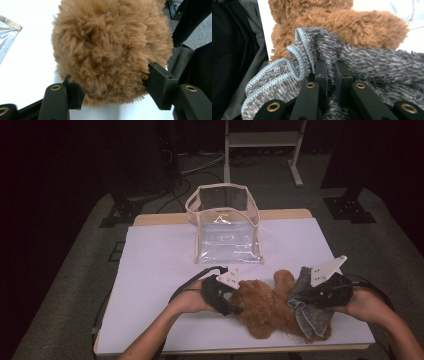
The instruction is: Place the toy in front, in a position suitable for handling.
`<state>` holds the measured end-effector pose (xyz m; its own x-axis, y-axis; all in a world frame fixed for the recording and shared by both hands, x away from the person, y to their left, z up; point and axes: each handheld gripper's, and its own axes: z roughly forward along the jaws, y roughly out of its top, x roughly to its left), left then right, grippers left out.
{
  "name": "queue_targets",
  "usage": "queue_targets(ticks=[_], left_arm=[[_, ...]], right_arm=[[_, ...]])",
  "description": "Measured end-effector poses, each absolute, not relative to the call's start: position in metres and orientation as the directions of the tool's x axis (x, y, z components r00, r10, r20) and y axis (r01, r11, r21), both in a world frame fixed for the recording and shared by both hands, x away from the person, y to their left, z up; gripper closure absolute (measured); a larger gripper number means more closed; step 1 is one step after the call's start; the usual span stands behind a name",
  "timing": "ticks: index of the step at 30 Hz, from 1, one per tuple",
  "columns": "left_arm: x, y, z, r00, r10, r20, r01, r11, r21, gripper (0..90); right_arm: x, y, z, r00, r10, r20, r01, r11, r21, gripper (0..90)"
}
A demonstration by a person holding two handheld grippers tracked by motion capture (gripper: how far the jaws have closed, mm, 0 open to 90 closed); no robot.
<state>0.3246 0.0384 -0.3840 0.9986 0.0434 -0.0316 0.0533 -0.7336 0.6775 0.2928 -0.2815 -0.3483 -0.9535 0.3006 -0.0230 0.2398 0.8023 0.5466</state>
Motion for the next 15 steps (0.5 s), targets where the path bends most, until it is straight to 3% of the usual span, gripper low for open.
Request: queue_targets(ticks=[9, 15], left_arm=[[0.328, 0.042, -0.384, 0.999, -0.004, -0.035, 0.021, -0.719, 0.695, 28.9], [0.337, 0.036, -0.394, 0.998, 0.016, -0.064, 0.055, -0.731, 0.68, 20.4]], right_arm=[[0.291, -0.292, -0.36, -0.949, 0.316, 0.008, 0.263, 0.776, 0.574, 82.3], [0.29, -0.3, -0.364, -0.947, 0.32, 0.022, 0.271, 0.758, 0.593, 82.4]])
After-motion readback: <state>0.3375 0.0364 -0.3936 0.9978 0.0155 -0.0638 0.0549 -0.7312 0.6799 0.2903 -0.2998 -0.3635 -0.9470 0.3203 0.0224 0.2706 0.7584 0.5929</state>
